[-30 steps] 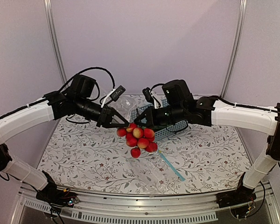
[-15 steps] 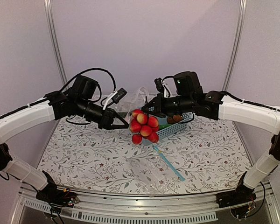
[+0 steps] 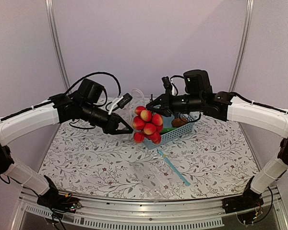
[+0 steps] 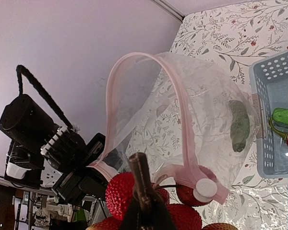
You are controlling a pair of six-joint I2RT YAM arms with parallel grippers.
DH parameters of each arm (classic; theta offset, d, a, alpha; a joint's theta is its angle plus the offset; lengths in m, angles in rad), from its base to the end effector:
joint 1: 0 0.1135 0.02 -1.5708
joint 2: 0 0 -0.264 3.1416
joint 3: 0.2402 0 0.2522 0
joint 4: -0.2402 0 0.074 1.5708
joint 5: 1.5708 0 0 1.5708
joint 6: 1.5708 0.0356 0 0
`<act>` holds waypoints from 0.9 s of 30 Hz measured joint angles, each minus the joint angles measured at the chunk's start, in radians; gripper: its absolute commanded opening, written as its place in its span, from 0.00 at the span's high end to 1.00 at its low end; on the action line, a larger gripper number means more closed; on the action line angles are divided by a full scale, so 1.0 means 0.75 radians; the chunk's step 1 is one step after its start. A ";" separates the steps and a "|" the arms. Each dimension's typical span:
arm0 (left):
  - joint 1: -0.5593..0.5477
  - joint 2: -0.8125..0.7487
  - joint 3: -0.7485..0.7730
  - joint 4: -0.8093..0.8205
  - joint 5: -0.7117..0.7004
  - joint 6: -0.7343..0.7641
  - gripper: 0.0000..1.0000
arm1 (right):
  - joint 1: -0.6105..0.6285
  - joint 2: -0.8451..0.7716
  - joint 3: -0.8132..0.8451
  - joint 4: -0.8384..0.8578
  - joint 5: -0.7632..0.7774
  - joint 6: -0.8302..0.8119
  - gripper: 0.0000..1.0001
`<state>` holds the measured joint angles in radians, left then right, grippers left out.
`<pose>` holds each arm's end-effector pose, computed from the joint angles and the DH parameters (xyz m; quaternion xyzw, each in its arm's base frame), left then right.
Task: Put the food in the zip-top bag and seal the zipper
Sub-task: Place the fake fruit in the zipper food storage bag.
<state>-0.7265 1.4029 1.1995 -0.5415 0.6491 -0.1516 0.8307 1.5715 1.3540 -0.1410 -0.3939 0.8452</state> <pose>0.2123 -0.2175 0.3137 0.3688 0.7962 -0.4261 0.2201 0.2410 0.2842 0.3457 -0.1056 0.8067 0.5228 0.2542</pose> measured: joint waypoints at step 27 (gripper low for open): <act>0.083 -0.003 0.000 0.173 0.123 -0.259 1.00 | 0.163 -0.208 -0.113 0.441 0.084 0.045 1.00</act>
<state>-0.6643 1.4006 1.1995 -0.4114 0.7414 -0.3462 0.9531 1.4158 1.2690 0.1902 -0.3305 0.8791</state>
